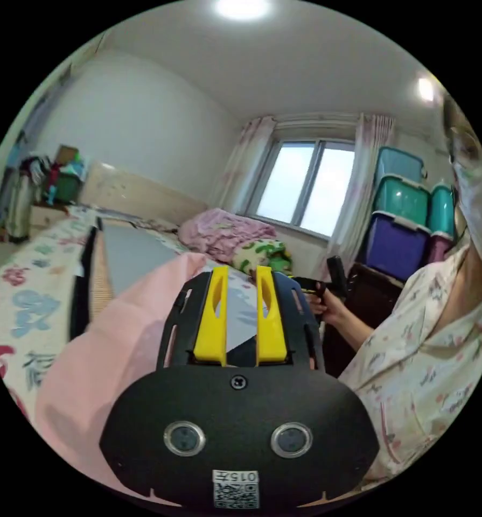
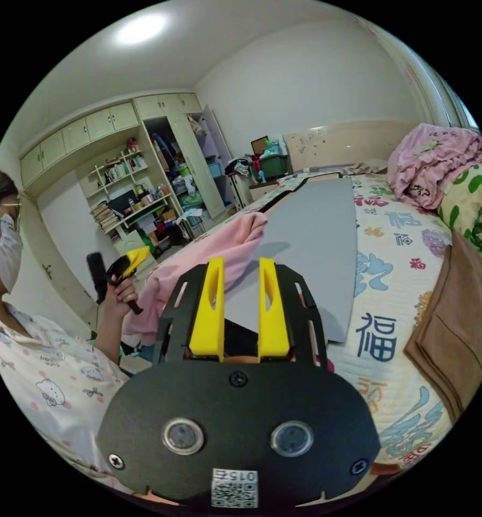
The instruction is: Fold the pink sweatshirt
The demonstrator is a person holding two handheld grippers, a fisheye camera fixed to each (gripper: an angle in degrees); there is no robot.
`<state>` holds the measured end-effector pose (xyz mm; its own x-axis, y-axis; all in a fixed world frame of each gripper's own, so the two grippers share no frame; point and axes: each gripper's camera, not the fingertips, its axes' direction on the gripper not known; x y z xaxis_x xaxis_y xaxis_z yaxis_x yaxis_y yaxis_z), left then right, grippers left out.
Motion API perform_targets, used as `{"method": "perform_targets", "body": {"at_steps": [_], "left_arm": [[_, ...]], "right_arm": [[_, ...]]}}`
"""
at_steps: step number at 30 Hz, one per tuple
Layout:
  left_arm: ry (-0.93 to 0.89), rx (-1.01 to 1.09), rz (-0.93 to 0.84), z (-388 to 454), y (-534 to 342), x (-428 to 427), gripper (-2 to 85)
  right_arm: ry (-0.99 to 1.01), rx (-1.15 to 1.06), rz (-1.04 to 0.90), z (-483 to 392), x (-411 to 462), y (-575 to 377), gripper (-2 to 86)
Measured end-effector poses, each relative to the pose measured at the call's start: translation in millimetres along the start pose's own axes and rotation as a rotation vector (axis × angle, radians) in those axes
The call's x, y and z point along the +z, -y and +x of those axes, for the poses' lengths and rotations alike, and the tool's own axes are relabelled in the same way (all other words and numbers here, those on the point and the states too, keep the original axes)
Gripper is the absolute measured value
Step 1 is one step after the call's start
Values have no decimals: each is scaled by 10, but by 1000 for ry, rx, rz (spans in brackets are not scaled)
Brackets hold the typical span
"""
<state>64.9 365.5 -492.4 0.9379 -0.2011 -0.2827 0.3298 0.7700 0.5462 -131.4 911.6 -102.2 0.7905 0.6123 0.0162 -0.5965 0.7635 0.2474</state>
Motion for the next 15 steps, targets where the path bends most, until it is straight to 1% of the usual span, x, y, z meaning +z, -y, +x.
{"method": "perform_targets", "body": {"at_steps": [1, 2, 3, 4, 6, 7, 9, 10, 13, 15], "left_arm": [[153, -33, 23, -16, -165, -426, 84], [227, -64, 25, -38, -253, -621, 85], [346, -136, 10, -97, -424, -969, 95], [425, -215, -25, -170, -583, -1257, 111], [487, -329, -86, -272, -796, -1582, 134], [486, -361, -119, -281, -890, -1715, 140], [485, -332, -158, -177, -945, -1790, 142], [529, -296, -192, -76, -951, -1778, 147], [642, -224, -281, 67, -1023, -1607, 174], [638, -196, -273, 58, -1097, -1509, 170]], "right_arm": [[17, -1, -7, -6, 28, 47, 110], [45, -5, -20, -15, 94, 146, 117], [66, -7, -33, -17, 182, 253, 126], [77, -5, -41, -14, 236, 310, 130], [145, 33, -83, 21, 495, 564, 143], [166, 41, -91, 25, 562, 631, 146], [245, 64, -111, -23, 797, 894, 155], [253, 59, -112, -58, 843, 954, 156], [163, 67, -135, -216, 1127, 1211, 159], [106, 85, -177, -264, 1438, 1374, 151]]}}
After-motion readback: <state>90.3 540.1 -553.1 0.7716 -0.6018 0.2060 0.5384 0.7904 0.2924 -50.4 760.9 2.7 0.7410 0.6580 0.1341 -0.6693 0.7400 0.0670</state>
